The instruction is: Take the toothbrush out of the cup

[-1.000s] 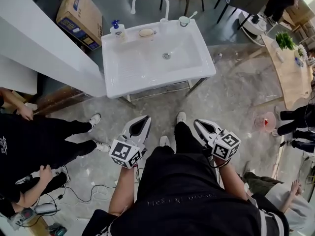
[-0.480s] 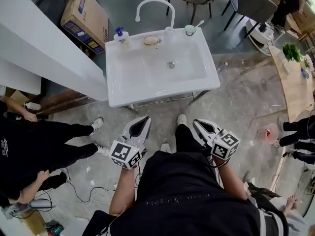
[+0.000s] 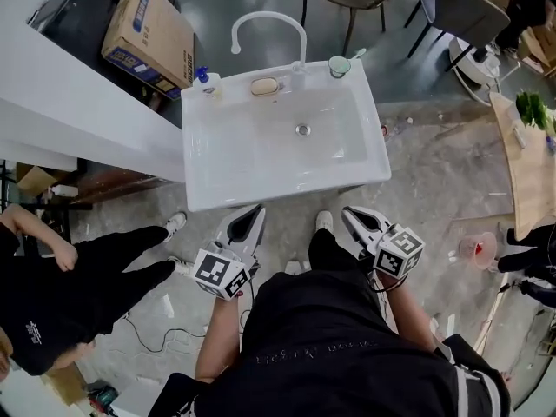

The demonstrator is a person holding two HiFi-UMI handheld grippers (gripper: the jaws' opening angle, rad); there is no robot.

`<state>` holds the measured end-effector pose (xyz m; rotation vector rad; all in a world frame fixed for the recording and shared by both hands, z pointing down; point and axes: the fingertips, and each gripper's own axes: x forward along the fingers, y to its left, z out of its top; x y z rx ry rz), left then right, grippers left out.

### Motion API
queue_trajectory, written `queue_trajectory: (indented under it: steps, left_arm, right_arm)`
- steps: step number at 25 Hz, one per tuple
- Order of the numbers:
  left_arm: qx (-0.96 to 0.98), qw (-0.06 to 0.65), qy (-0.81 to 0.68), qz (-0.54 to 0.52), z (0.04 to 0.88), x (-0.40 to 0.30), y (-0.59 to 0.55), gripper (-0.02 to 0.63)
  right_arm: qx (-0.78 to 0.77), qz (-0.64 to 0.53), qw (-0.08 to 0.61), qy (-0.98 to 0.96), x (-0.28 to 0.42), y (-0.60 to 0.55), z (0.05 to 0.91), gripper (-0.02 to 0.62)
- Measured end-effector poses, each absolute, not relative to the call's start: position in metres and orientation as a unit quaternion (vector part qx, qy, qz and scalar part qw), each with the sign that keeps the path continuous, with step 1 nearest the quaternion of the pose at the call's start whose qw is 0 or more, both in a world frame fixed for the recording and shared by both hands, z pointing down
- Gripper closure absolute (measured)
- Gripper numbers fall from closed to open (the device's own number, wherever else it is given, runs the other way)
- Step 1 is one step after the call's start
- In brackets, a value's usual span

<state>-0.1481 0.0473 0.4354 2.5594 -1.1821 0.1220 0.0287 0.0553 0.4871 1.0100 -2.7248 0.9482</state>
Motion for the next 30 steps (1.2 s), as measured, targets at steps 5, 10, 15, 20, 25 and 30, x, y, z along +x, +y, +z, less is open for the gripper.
queue_trajectory:
  steps: [5,10,15,20,25,30]
  left_arm:
    - [0.889,0.165,-0.423,0.054,0.434,-0.130,0.011,0.600]
    - [0.886,0.166,-0.429,0.054,0.432,-0.108,-0.027,0.600]
    - [0.880,0.180,-0.437,0.039,0.427,-0.093,-0.054,0.600]
    - [0.871,0.179,-0.456,0.038,0.423,-0.088,-0.069,0.600]
    - [0.865,0.181,-0.466,0.049,0.423,-0.087,-0.072,0.600]
    - [0.870,0.176,-0.459,0.049,0.424,-0.088,-0.077,0.600]
  right_arm:
    - [0.325,0.313,0.042,-0.892,0.052,0.010,0.483,0.581]
    - [0.318,0.319,0.040,-0.892,0.073,-0.027,0.485,0.581]
    - [0.312,0.334,0.029,-0.889,0.092,-0.056,0.491,0.581]
    - [0.304,0.332,0.029,-0.893,0.106,-0.081,0.497,0.581]
    - [0.308,0.334,0.028,-0.890,0.119,-0.093,0.499,0.581]
    - [0.314,0.335,0.033,-0.888,0.120,-0.098,0.501,0.581]
